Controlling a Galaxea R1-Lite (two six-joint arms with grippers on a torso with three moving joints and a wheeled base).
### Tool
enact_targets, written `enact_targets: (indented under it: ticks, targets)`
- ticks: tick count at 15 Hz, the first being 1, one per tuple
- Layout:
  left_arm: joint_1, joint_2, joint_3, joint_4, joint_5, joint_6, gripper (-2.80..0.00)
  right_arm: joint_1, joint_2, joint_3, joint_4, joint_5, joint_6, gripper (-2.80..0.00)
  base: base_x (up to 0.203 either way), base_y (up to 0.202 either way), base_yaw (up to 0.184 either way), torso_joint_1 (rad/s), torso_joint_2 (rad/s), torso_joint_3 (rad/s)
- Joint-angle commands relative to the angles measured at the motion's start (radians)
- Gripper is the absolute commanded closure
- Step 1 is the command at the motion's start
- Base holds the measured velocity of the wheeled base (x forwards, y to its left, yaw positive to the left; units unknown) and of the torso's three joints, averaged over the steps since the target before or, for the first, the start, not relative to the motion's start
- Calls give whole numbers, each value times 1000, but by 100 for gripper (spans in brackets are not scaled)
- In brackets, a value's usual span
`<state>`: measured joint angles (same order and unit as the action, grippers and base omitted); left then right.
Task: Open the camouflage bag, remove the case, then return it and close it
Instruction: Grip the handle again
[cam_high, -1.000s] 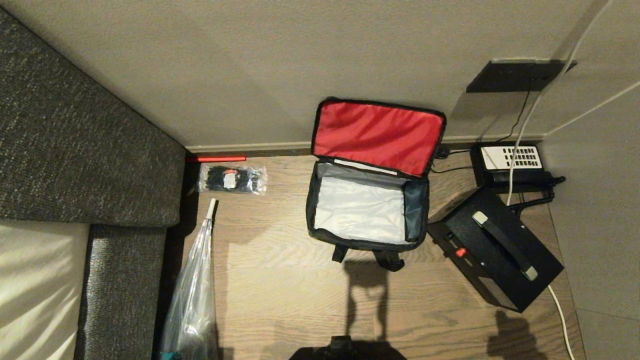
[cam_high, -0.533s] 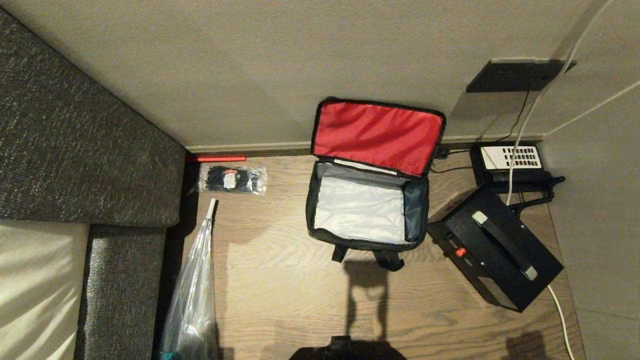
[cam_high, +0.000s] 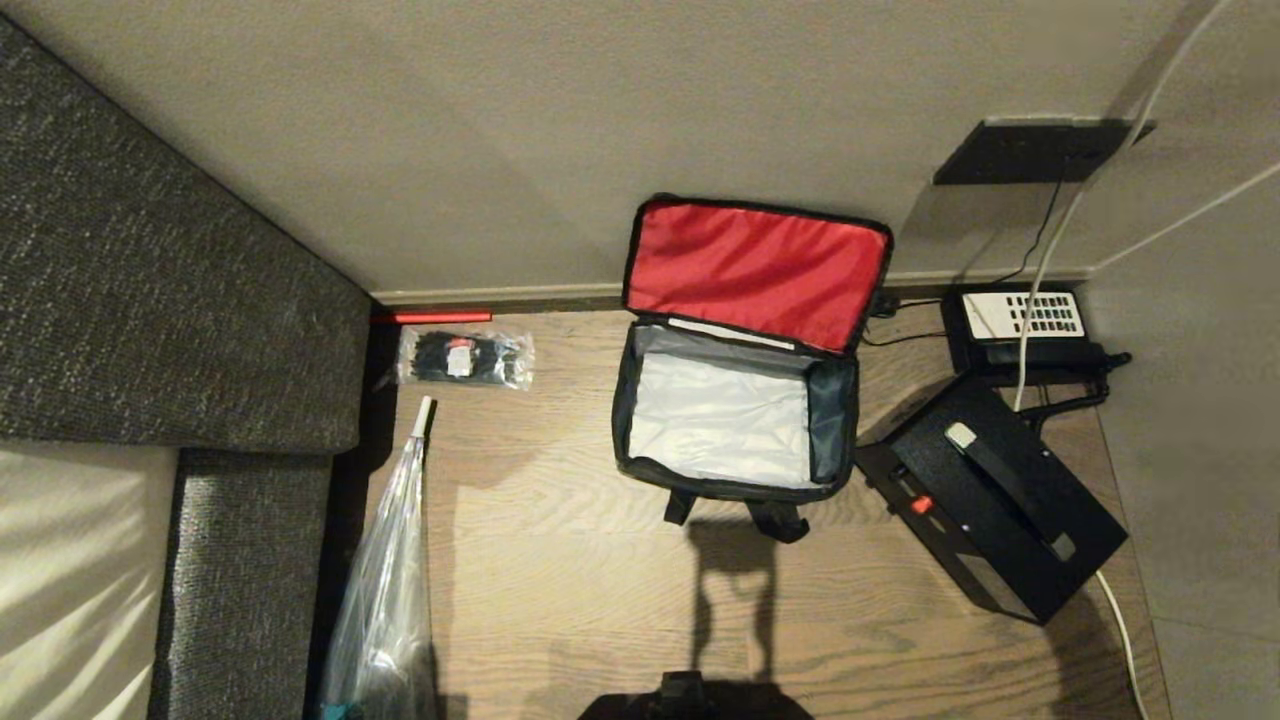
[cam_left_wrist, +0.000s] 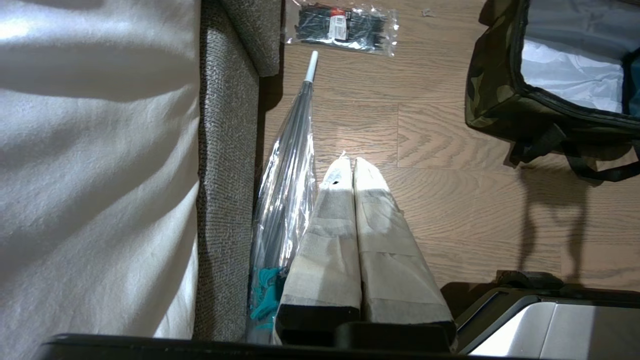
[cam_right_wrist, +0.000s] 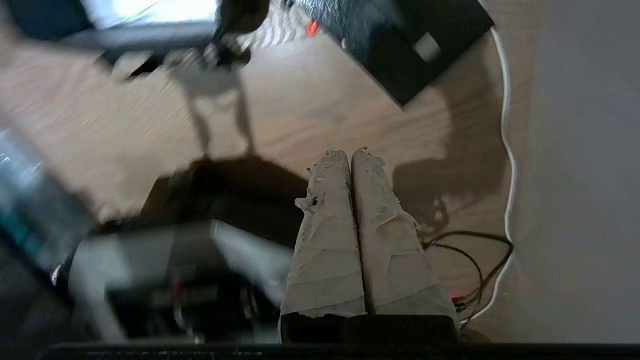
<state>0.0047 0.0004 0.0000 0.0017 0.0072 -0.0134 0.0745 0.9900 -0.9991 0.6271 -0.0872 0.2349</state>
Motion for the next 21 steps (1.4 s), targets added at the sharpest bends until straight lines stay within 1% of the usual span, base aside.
enact_targets:
  ticks: [1, 2, 3, 4, 6, 8, 10, 12, 14, 15, 16, 17, 19, 21]
  targets:
    - [1, -2, 3, 0, 0, 0, 0, -12, 346, 117, -451, 29, 4, 0, 0, 0, 0, 0, 0, 0]
    - [0, -2, 3, 0, 0, 0, 0, -20, 419, 157, -629, 51, -19, 0, 0, 0, 0, 0, 0, 0]
    - [0, -2, 3, 0, 0, 0, 0, -25, 481, 182, -743, 64, -65, 0, 0, 0, 0, 0, 0, 0]
    - [0, -2, 3, 0, 0, 0, 0, -28, 544, 211, -841, 75, -135, 0, 0, 0, 0, 0, 0, 0]
    - [0, -2, 3, 0, 0, 0, 0, -41, 628, 247, -979, 86, -310, 0, 0, 0, 0, 0, 0, 0]
    - [0, -2, 3, 0, 0, 0, 0, -67, 704, 255, -1056, 112, -391, 0, 0, 0, 0, 0, 0, 0]
    - [1, -2, 3, 0, 0, 0, 0, -74, 750, 278, -1084, 135, -482, 0, 0, 0, 0, 0, 0, 0]
    - [0, -2, 3, 0, 0, 0, 0, -74, 784, 322, -1125, 137, -577, 0, 0, 0, 0, 0, 0, 0]
    - [1, -2, 3, 0, 0, 0, 0, -76, 815, 364, -1143, 154, -647, 0, 0, 0, 0, 0, 0, 0]
    - [0, -2, 3, 0, 0, 0, 0, -88, 818, 363, -1153, 172, -655, -280, 0, 0, 0, 0, 0, 0]
    - [0, -2, 3, 0, 0, 0, 0, -95, 828, 357, -1183, 184, -674, -280, 0, 0, 0, 0, 0, 0]
    - [0, -2, 3, 0, 0, 0, 0, -96, 846, 357, -1214, 175, -696, -280, 0, 0, 0, 0, 0, 0]
    - [0, -2, 3, 0, 0, 0, 0, -97, 883, 361, -1289, 97, -766, -280, 0, 0, 0, 0, 0, 0]
    - [0, -2, 3, 0, 0, 0, 0, -97, 923, 373, -1355, 12, -802, -280, 0, 0, 0, 0, 0, 0]
